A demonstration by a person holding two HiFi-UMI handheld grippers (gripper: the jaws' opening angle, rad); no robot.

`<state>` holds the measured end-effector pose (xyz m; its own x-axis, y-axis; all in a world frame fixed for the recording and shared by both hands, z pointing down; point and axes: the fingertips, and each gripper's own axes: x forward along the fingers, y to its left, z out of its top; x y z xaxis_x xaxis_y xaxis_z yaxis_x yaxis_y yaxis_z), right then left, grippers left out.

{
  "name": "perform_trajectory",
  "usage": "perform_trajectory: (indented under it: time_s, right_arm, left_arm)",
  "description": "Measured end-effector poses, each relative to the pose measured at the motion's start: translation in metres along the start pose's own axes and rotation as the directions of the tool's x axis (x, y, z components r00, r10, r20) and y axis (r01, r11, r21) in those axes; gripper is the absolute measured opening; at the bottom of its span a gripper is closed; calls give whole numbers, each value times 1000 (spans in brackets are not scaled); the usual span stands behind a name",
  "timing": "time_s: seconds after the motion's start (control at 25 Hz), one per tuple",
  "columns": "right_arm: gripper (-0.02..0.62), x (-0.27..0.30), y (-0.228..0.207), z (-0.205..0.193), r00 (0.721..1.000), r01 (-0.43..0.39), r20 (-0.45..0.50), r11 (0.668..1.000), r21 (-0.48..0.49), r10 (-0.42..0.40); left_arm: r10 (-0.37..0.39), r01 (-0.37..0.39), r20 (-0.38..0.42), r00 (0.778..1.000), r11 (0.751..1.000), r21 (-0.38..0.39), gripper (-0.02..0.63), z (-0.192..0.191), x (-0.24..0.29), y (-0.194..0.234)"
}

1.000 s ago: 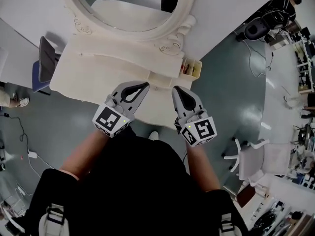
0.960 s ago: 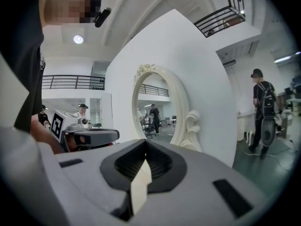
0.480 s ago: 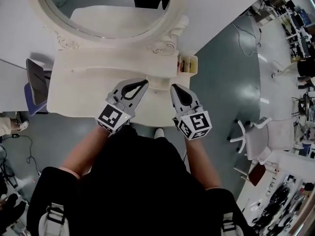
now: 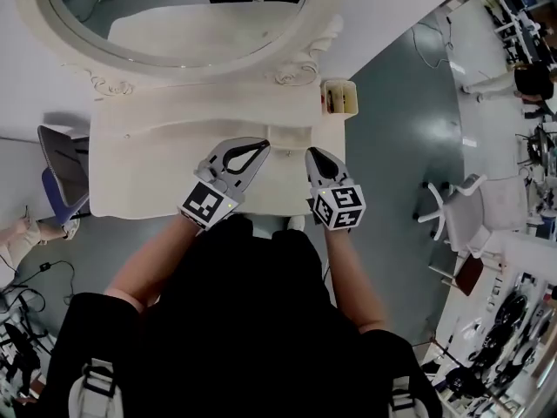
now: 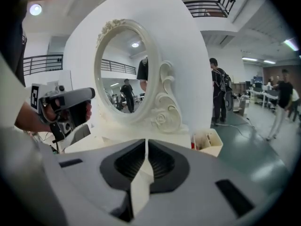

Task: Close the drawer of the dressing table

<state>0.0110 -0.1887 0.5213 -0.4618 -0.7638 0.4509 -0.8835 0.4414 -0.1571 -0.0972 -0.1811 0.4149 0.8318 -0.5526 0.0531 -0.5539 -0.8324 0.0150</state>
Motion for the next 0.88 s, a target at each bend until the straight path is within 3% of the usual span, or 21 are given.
perform_trajectory:
  time_s: [0.2,0.56,0.88]
  right_arm:
    - [15,19,-10,-42,993,77,-88,995,58,-72]
    - [54,48,-17,-102,962,127,-258,985,117,-93]
    - [123,75,-19,-144,922,165,-375,972,165,-93]
  left_arm:
    - [-53,53,5,999,999,-7,-5,-15,5,3]
    - [-82,82,-8,997,996,20,-6,-44,18,12]
    - [-76,76,-16,997,997,-24,-6,-61,25,22]
